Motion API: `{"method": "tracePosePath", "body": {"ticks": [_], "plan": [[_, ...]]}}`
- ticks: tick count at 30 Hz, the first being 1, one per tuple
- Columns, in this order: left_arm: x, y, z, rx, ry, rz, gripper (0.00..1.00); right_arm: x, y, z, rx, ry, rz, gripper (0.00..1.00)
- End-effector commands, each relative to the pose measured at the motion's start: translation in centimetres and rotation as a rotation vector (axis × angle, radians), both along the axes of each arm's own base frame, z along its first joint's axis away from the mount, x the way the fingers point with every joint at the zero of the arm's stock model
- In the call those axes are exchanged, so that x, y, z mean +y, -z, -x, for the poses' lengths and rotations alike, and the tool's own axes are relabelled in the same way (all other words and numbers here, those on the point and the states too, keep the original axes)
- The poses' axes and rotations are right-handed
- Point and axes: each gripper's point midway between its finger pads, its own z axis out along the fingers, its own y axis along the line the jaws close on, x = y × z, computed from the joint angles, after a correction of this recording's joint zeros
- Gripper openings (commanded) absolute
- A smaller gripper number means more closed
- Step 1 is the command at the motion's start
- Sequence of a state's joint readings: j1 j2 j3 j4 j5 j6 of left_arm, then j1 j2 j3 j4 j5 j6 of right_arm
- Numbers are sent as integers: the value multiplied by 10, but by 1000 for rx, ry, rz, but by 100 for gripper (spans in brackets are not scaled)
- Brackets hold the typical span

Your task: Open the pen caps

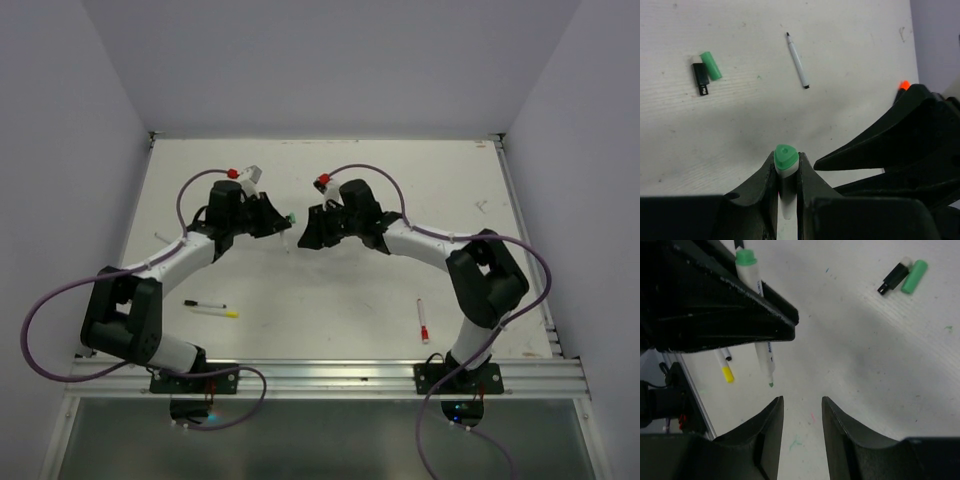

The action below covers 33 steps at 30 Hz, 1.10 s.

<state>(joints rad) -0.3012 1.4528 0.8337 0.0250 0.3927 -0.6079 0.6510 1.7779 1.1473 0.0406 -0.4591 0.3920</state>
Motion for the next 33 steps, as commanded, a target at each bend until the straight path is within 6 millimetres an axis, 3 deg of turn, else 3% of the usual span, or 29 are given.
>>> {"method": "tracePosePath", "body": {"ticks": [1, 11, 18, 19, 23, 24, 25, 28, 31, 33], "plan": [[-24, -26, 0, -25, 87, 174, 0, 16, -37, 12, -104, -108, -156, 40], [-37, -31, 10, 3, 136, 298, 0, 24, -55, 9, -132, -89, -230, 40], [-41, -32, 13, 14, 154, 337, 0, 32, -50, 8, -99, -90, -254, 38], [-42, -32, 12, 14, 157, 344, 0, 33, -50, 8, -95, -92, -258, 35], [-42, -31, 10, 11, 155, 338, 3, 34, -47, 8, -70, -75, -262, 0], [-40, -32, 7, 1, 138, 323, 13, 33, -41, 8, -52, -65, -244, 0], [-37, -26, 7, 22, 120, 300, 42, 31, -39, 4, -52, -44, -230, 0], [-22, -24, -4, 2, 28, 203, 74, 25, -28, 1, -28, -4, -171, 0], [3, -27, -16, -27, -98, 81, 88, 16, -12, -2, -1, 27, -87, 0], [23, -34, -25, -64, -202, 25, 91, 4, 6, -9, 17, 83, -4, 0]]}}
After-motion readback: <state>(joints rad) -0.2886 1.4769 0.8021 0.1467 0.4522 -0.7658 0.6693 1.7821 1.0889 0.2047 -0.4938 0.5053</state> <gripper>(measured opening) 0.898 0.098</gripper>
